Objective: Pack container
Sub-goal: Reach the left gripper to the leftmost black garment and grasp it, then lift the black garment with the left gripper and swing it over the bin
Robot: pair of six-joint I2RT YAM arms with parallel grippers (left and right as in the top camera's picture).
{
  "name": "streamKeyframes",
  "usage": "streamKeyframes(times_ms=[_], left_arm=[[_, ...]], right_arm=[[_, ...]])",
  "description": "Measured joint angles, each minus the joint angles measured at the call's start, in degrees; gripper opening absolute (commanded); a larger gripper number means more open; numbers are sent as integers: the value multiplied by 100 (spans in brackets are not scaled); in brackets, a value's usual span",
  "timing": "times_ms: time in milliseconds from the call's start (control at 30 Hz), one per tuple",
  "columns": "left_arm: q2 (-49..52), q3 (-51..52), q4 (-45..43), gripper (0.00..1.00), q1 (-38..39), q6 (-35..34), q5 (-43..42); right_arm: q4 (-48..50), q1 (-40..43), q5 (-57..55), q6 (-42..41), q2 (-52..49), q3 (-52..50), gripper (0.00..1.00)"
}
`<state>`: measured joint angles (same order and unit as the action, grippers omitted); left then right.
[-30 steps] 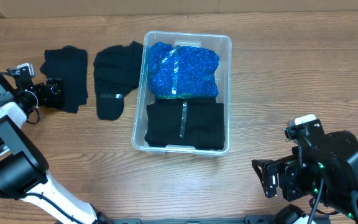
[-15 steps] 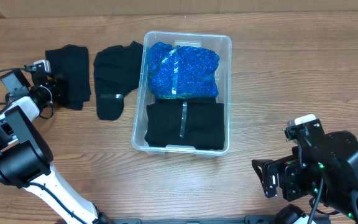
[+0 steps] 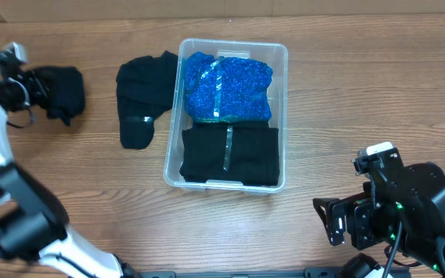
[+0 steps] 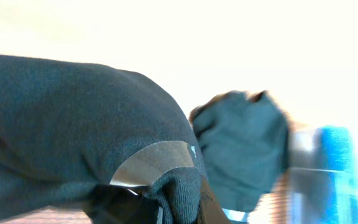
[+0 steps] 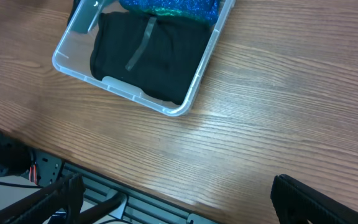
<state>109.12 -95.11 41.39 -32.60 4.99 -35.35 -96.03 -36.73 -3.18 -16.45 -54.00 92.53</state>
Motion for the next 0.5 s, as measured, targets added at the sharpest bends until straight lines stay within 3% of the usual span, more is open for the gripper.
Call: streamKeyframes(times_ms=[200, 500], left_arm=[[-2052, -181, 938, 4, 643, 101, -321], [-3628, -179, 1231, 4, 2035, 236, -643]], right_arm=[[0, 0, -2, 0, 0, 0, 100], [-2, 0, 0, 0, 0, 0, 100]])
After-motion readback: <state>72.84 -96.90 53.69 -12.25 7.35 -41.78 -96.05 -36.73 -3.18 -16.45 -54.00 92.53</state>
